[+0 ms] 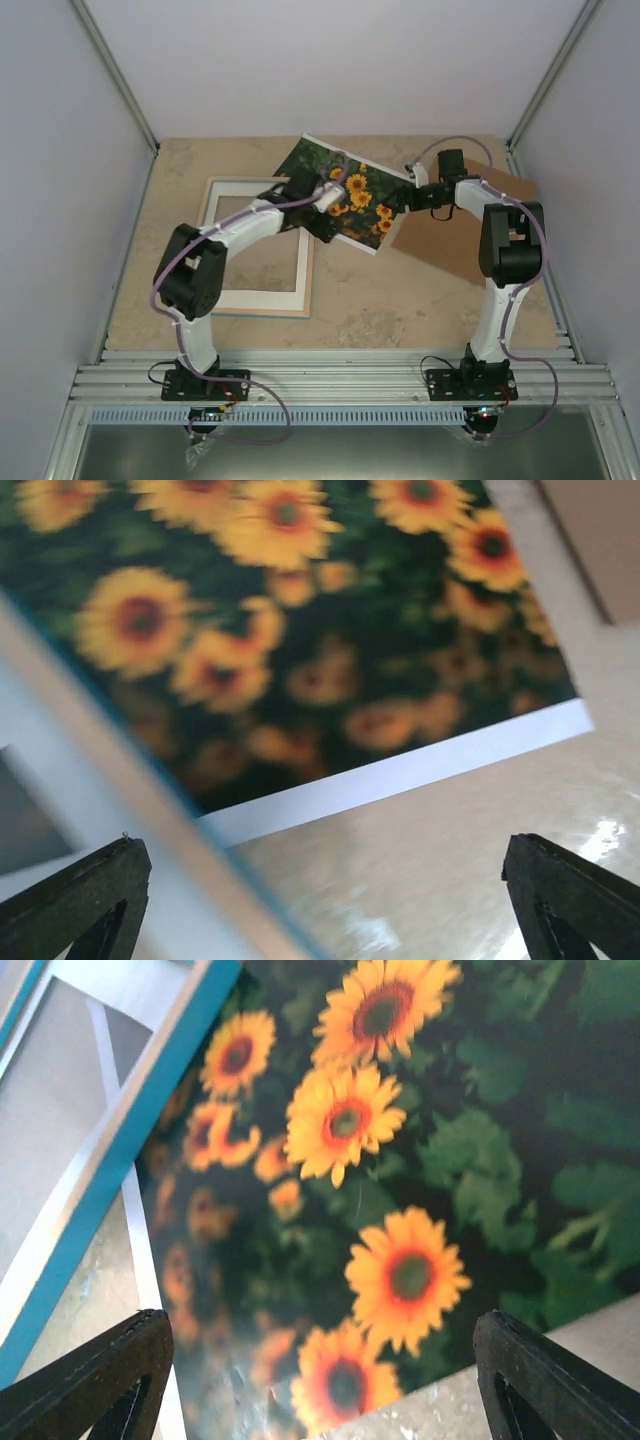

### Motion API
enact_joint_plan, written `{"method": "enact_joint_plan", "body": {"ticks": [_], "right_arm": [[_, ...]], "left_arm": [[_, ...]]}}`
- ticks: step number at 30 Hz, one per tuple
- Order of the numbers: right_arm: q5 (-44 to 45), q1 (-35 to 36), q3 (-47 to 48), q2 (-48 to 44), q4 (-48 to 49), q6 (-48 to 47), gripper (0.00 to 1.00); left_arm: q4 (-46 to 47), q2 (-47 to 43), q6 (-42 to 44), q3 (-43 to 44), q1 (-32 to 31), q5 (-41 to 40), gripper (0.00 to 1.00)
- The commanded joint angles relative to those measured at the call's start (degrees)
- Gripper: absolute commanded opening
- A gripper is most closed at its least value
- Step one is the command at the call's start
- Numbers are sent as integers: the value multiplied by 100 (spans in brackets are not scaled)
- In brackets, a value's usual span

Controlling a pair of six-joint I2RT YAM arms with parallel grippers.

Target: Put the photo into the frame

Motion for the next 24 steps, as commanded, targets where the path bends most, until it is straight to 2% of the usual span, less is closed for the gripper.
{"method": "enact_joint_plan", "body": {"ticks": [1, 5, 11, 18, 24], "right_arm": [[29, -174, -358, 148, -134, 42, 83], [-189, -427, -654, 273, -97, 200, 83], [-307, -705, -904, 240, -148, 230, 83], [-505, -783, -1029, 132, -114, 305, 83], [-606, -783, -1036, 127, -110, 477, 83]], "left_arm": [[114, 460, 735, 372, -723, -583, 99], [8, 1014, 1140, 739, -1204, -792, 99], [-584, 1980, 1325, 1784, -1243, -317, 99], [-787, 2459, 1606, 2021, -1312, -66, 99], [-832, 2739, 1764, 2090, -1313, -232, 99]]}}
